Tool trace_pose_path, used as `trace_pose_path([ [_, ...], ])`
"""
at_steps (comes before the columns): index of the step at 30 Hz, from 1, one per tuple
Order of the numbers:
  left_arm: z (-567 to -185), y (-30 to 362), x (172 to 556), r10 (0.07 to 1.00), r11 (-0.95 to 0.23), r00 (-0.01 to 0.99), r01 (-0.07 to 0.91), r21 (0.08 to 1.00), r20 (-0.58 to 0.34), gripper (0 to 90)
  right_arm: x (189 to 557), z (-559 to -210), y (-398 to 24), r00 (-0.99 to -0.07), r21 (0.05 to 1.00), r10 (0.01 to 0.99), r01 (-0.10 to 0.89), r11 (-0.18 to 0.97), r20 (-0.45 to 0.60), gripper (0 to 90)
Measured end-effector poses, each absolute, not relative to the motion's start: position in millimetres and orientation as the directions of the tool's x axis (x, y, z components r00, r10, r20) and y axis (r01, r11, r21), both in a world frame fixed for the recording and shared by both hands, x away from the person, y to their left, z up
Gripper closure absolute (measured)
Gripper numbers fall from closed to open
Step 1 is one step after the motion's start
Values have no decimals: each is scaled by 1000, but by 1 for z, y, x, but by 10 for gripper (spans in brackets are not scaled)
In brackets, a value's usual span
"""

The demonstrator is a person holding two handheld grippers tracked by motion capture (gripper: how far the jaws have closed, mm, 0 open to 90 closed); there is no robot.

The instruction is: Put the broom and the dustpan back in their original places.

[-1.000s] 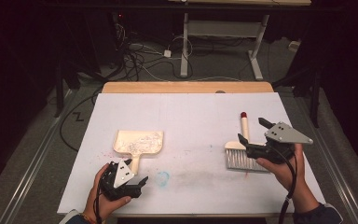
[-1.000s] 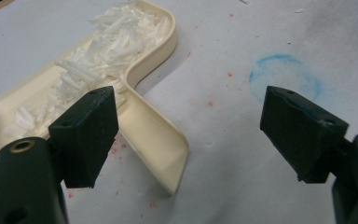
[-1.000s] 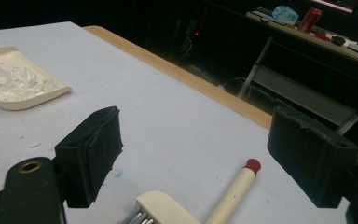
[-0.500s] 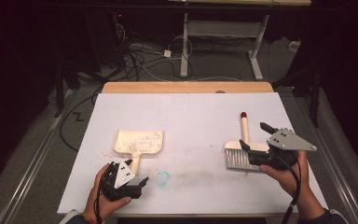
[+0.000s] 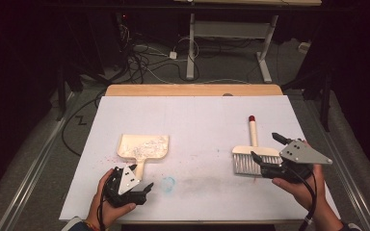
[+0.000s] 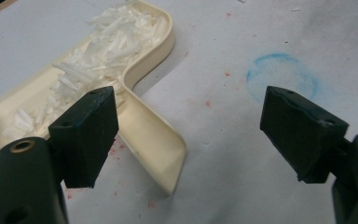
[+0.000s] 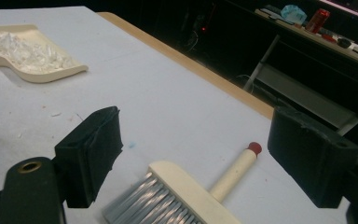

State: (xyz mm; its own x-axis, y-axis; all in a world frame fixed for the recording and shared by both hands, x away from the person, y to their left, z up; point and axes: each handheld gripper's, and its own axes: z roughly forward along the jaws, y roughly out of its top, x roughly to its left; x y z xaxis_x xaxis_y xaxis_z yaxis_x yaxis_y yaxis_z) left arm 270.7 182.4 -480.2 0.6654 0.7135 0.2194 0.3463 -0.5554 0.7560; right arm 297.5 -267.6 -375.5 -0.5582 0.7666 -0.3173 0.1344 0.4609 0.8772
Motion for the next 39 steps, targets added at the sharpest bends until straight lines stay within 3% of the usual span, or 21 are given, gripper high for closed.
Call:
trace_pose_path([
  [39,-482,176,269,698,-573,684,355,739,213,187,273,-418,-311,-550,855,773,190,484,-316,188],
])
